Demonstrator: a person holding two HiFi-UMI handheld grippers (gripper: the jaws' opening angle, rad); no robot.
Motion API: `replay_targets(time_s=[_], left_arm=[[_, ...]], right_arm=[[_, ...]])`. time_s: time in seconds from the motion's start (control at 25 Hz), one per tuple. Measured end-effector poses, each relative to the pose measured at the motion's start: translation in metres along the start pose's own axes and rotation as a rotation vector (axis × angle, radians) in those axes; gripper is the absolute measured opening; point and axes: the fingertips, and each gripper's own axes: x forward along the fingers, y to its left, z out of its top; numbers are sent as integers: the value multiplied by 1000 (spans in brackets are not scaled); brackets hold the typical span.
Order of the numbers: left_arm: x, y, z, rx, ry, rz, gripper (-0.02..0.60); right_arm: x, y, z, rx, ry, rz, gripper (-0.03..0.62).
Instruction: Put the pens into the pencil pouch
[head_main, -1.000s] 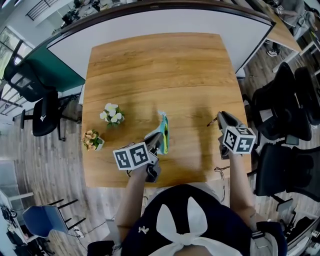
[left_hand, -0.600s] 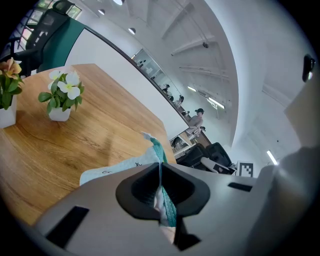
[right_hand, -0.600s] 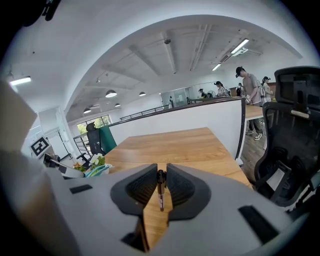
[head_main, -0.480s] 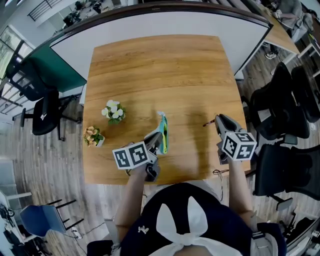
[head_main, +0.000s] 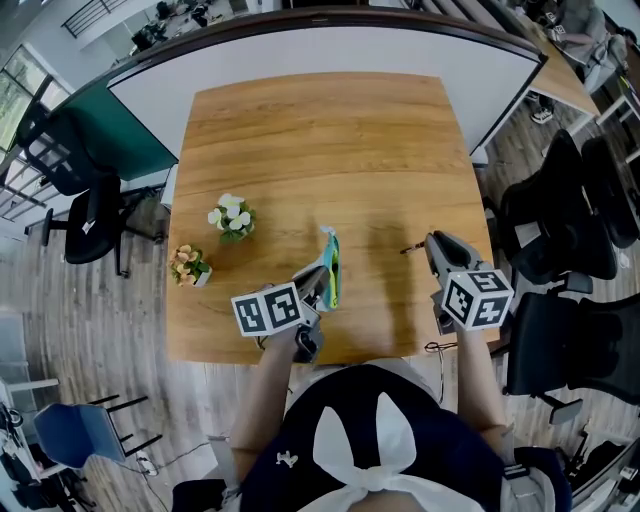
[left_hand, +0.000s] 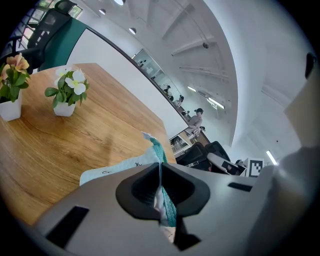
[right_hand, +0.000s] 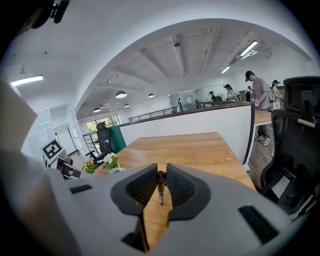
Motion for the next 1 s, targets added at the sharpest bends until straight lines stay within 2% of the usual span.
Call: replay_targets(time_s=[1.0], left_arm=[[-6, 3, -6, -8, 7, -12, 32]], right_arm=[[-2, 139, 57, -141, -93, 321, 61]])
